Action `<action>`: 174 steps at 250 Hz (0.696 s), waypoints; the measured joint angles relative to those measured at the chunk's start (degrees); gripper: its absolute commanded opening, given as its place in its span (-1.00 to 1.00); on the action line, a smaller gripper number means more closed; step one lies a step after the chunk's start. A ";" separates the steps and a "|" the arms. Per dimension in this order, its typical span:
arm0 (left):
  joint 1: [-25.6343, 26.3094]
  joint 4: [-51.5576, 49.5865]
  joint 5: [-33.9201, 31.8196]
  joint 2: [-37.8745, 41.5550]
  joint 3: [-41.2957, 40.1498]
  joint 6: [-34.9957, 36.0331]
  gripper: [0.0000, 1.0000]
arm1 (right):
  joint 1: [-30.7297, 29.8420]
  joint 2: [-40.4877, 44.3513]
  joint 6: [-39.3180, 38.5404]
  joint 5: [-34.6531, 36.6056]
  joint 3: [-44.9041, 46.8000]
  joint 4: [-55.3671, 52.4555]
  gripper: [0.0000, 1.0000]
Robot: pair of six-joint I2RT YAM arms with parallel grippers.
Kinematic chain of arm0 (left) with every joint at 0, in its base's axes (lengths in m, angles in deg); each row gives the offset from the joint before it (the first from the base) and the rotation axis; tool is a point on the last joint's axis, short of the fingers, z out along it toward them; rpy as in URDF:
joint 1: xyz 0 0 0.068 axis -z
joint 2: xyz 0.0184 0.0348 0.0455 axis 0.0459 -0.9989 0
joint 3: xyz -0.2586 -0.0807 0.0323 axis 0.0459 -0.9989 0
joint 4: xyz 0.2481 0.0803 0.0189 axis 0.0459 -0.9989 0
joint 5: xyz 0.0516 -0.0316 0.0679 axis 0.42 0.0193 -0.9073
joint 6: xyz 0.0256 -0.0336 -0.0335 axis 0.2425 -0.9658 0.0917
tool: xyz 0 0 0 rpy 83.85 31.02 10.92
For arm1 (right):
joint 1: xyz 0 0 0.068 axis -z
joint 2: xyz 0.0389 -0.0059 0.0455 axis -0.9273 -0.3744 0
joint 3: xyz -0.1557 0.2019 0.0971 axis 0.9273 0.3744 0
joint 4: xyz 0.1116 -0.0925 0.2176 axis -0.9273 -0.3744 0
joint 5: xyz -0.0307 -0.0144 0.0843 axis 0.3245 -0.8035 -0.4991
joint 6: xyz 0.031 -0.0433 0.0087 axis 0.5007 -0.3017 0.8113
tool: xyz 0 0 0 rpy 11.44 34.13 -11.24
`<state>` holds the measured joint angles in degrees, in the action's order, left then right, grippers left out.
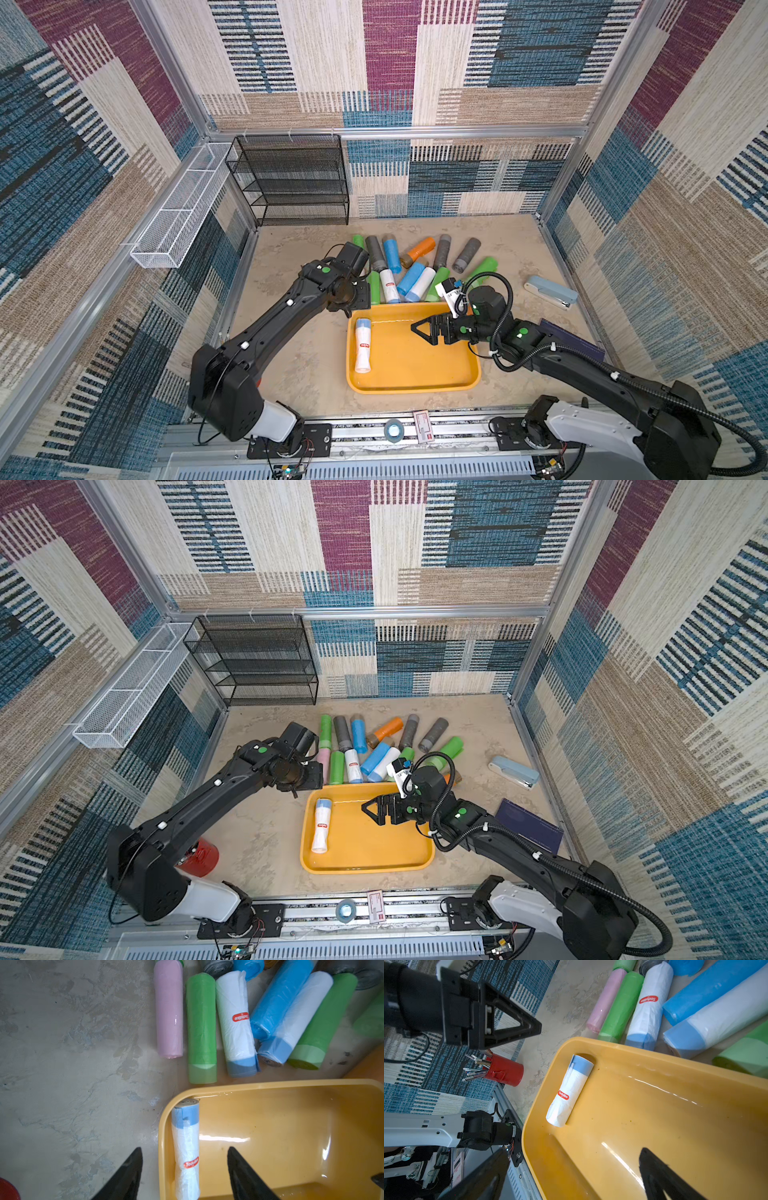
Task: Put the roll of trash bags into the storage box
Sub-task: Pick up the roll of trash bags from the center of the board.
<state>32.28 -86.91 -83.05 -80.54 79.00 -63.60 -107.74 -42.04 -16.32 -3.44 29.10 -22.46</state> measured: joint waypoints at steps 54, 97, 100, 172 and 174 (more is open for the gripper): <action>-4.31 2.67 0.57 -13.88 8.04 3.93 0.29 | 0.85 -3.21 -0.90 -0.48 -0.83 1.29 0.98; -6.99 3.74 1.33 -23.34 13.60 5.51 0.26 | 2.03 -4.55 -1.75 -0.55 -1.46 1.53 0.99; -7.21 3.74 1.36 -23.89 13.84 5.53 0.25 | 2.14 -4.59 -1.79 -0.55 -1.53 1.55 0.99; -9.18 4.92 4.61 -30.58 16.65 7.02 0.18 | 5.11 -6.27 -3.15 -2.21 -2.84 2.03 0.99; -9.20 4.96 4.70 -30.67 16.70 7.06 0.18 | 5.16 -6.34 -3.19 -2.27 -2.86 2.05 0.99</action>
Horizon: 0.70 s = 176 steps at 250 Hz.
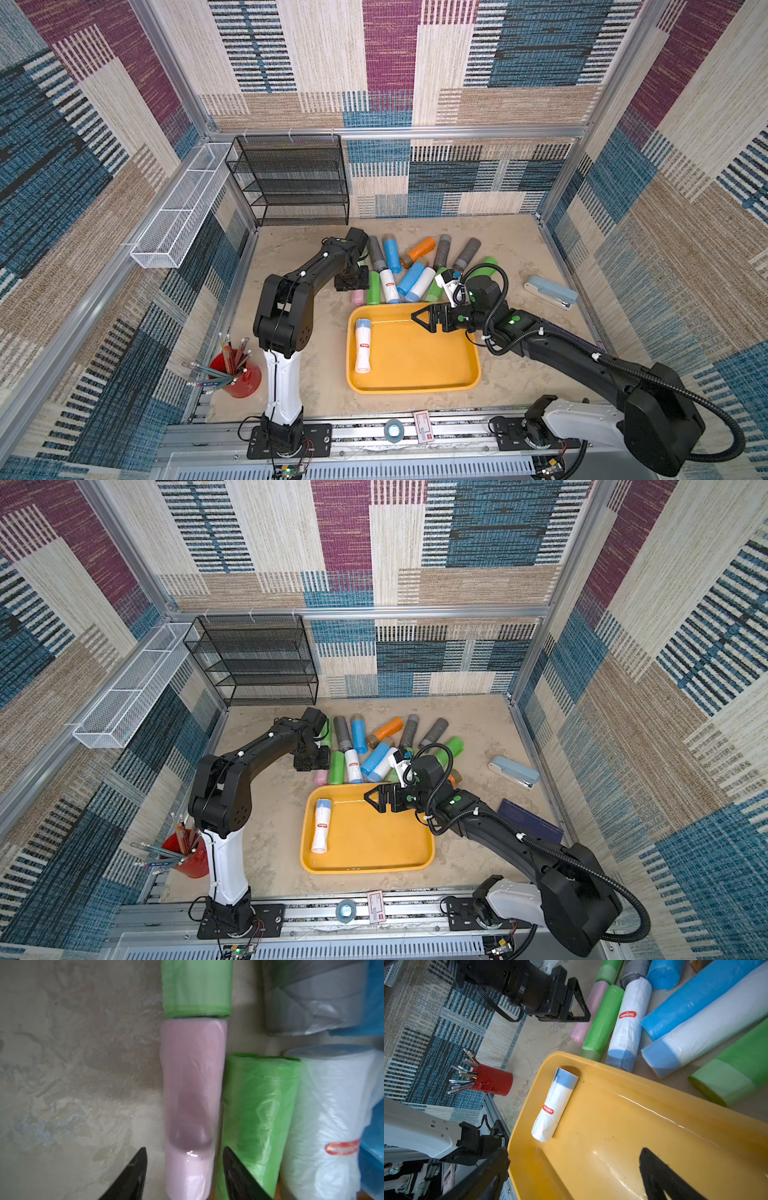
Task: Put the roll of trash bags into the storage box
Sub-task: Pick up the roll of trash bags from the center of the board.
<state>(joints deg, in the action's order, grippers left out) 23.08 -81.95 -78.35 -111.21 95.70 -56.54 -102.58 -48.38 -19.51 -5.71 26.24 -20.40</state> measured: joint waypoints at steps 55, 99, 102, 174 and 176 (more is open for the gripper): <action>-0.22 0.90 0.46 -3.15 1.09 0.74 0.10 | 0.57 -2.10 -0.42 -1.57 -0.11 0.79 0.99; -0.44 0.92 0.24 -5.11 2.47 0.98 -0.16 | 0.79 -2.23 -0.61 -1.84 0.00 0.81 0.99; -0.44 0.90 0.15 -5.18 2.58 1.01 -0.18 | 0.81 -2.23 -0.61 -1.84 0.00 0.81 0.99; -0.98 0.24 -3.67 -0.63 0.09 1.29 -0.33 | 0.94 -1.64 -0.63 -1.84 0.02 0.72 0.99; -1.01 0.15 -3.82 -0.35 -0.11 1.29 -0.33 | 0.94 -1.53 -0.63 -1.84 0.02 0.72 0.99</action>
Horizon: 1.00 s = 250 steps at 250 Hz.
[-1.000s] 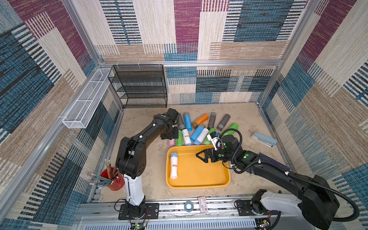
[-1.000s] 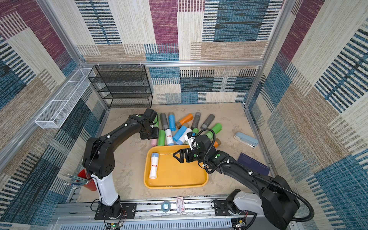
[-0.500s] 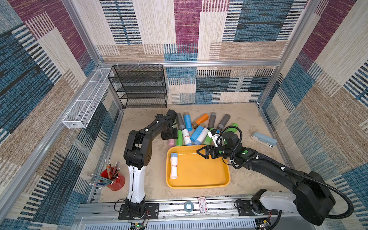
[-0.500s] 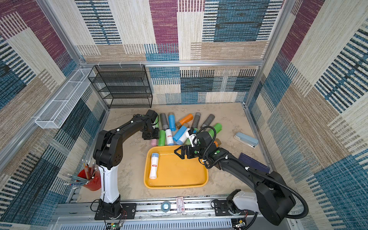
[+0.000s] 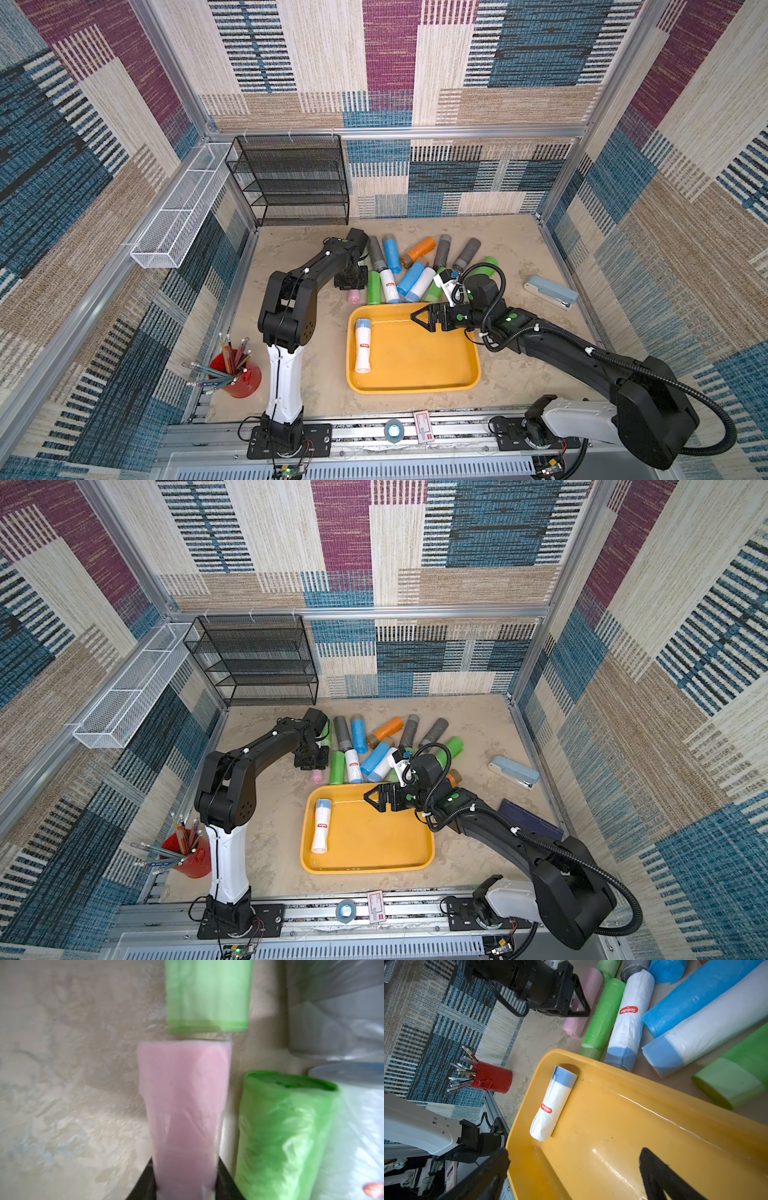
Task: Put the roll of trash bags into the storage box
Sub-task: Pick up the roll of trash bags from the center of the board.
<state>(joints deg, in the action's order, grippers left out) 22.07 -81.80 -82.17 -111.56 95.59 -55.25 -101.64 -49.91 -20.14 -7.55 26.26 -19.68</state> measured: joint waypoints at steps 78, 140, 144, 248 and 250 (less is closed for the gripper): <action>-1.99 -1.57 -6.88 15.74 -13.25 -0.85 -0.32 | 0.00 5.70 0.04 0.02 2.14 -1.64 0.99; -2.40 -2.47 -6.56 30.62 -24.44 -4.57 -0.32 | 0.00 10.23 0.48 0.22 5.14 -4.28 0.99; -2.40 -2.51 -6.25 31.50 -24.94 -4.74 -0.32 | 0.00 10.62 0.48 0.22 5.44 -4.44 0.99; 1.97 -2.47 7.17 46.36 -32.79 -12.22 -0.32 | 0.00 14.71 1.62 0.17 9.11 -5.99 0.99; 2.19 -2.45 7.32 46.47 -32.83 -12.31 -0.32 | 0.00 14.73 1.70 0.17 9.14 -5.99 0.98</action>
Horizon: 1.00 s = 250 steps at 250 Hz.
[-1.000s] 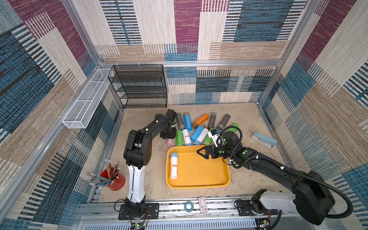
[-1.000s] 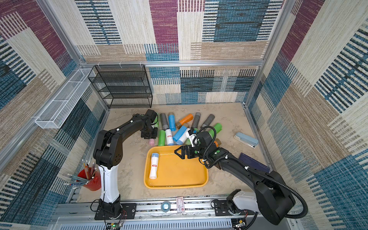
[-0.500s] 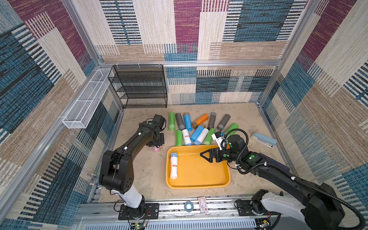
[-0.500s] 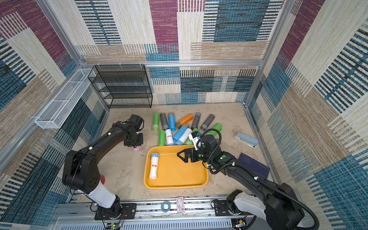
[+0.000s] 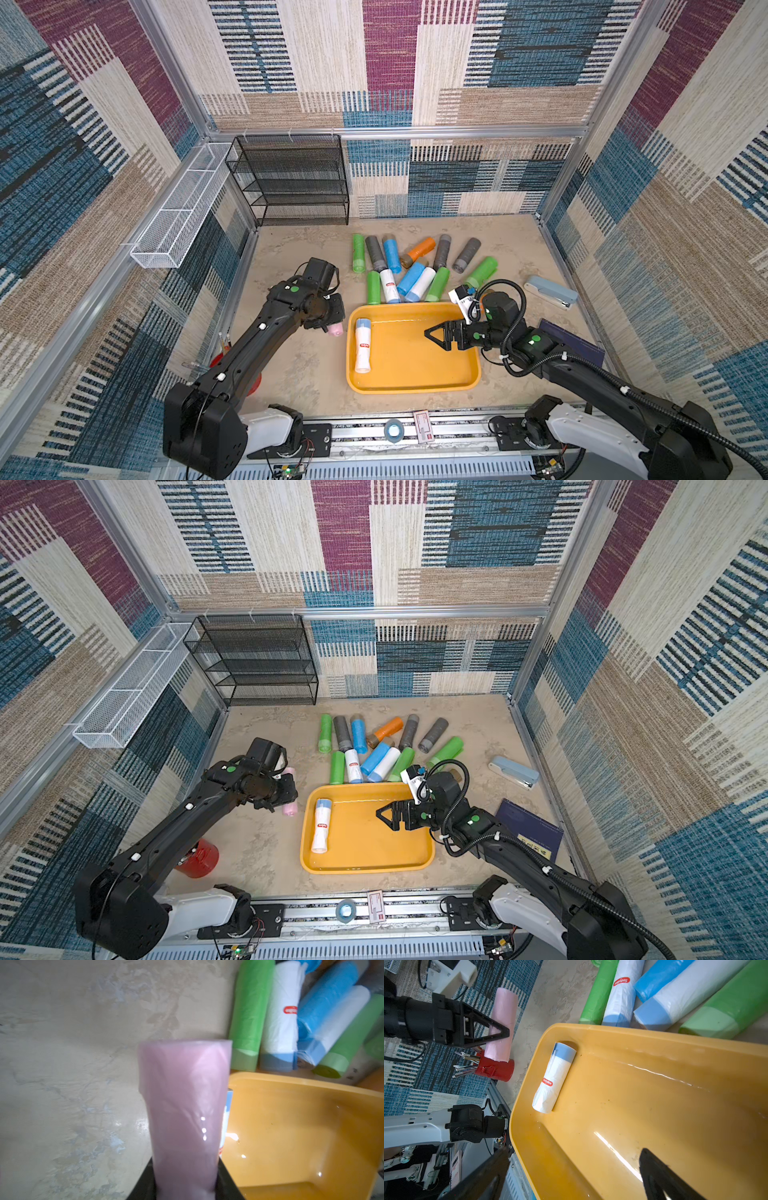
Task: Put the roll of trash bags into the storage box
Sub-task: Place the roll of trash bags in the storage box.
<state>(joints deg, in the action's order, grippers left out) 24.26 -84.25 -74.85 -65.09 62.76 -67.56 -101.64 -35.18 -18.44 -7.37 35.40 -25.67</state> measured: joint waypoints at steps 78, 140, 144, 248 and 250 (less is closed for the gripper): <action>14.05 0.24 -0.94 -0.26 -0.13 -7.30 -0.32 | 0.00 0.63 0.24 -0.02 0.59 -0.15 0.99; 21.62 0.55 -4.61 -5.42 0.22 -12.13 -0.32 | 0.00 1.27 0.24 -0.09 1.14 -0.20 0.99; 22.10 0.63 -4.92 -5.86 0.31 -12.31 -0.32 | 0.00 1.29 0.24 -0.09 1.18 -0.20 0.99; 28.35 1.11 -9.77 -14.51 2.95 -15.15 -0.32 | 0.00 1.42 0.22 -0.09 1.46 -0.39 0.98; 28.46 1.11 -9.84 -14.67 3.02 -15.17 -0.32 | 0.00 1.46 0.22 -0.09 1.46 -0.39 0.98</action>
<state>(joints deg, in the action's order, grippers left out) 52.71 -83.13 -84.69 -79.76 65.78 -82.73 -101.64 -33.71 -18.22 -7.46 36.86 -26.06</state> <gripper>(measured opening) 0.352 0.993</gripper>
